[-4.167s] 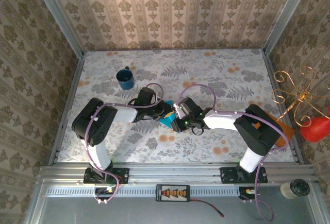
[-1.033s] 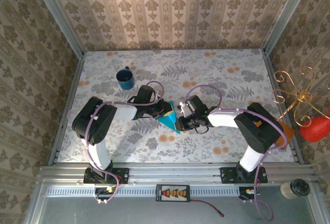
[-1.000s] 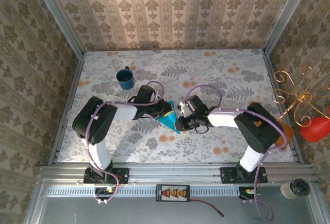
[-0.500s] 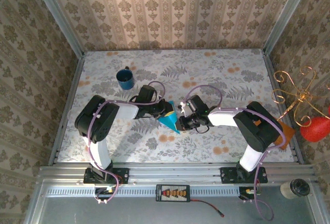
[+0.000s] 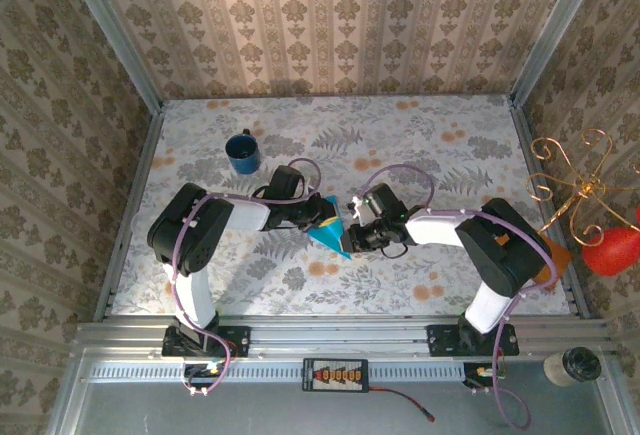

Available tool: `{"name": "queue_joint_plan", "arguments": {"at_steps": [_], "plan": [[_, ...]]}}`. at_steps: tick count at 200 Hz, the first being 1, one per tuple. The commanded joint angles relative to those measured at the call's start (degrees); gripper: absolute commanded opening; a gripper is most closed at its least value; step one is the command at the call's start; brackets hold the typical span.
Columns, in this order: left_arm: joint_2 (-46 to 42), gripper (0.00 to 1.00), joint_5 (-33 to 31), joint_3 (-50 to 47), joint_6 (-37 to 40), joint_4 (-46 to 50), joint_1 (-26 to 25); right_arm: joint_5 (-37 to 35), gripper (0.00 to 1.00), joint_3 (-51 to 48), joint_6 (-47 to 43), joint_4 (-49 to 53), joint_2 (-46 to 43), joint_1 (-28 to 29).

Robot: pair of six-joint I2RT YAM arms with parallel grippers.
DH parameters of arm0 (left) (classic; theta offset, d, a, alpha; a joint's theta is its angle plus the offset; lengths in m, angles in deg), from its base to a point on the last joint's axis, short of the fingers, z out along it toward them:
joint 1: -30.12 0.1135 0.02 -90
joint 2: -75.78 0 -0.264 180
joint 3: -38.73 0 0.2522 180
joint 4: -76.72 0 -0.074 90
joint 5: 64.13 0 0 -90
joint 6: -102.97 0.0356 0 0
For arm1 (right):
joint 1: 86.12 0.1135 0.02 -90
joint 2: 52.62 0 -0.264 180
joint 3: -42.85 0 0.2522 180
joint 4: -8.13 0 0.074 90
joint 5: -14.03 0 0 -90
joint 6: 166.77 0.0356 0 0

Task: Fold a paper plane with a square sheet of paper (pick it up from the middle)

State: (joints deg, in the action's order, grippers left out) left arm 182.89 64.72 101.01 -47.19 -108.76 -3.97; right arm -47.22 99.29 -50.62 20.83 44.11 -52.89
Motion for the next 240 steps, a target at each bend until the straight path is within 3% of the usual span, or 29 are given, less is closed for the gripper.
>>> {"name": "queue_joint_plan", "arguments": {"at_steps": [1, 89, 240], "plan": [[0.91, 0.14, 0.94, 1.11, 1.62, 0.53, -0.28, -0.08, 0.22, -0.92, 0.92, 2.45, -3.43, -0.35], [0.78, 0.14, 0.92, 0.91, 1.54, 0.26, -0.21, 1.11, 0.23, -1.81, 0.74, 3.3, -2.52, -0.31], [-0.15, 0.11, -0.66, 0.07, 1.54, 1.57, 0.07, 1.79, 0.12, -2.33, 0.55, 2.85, 1.53, -0.27]]}}
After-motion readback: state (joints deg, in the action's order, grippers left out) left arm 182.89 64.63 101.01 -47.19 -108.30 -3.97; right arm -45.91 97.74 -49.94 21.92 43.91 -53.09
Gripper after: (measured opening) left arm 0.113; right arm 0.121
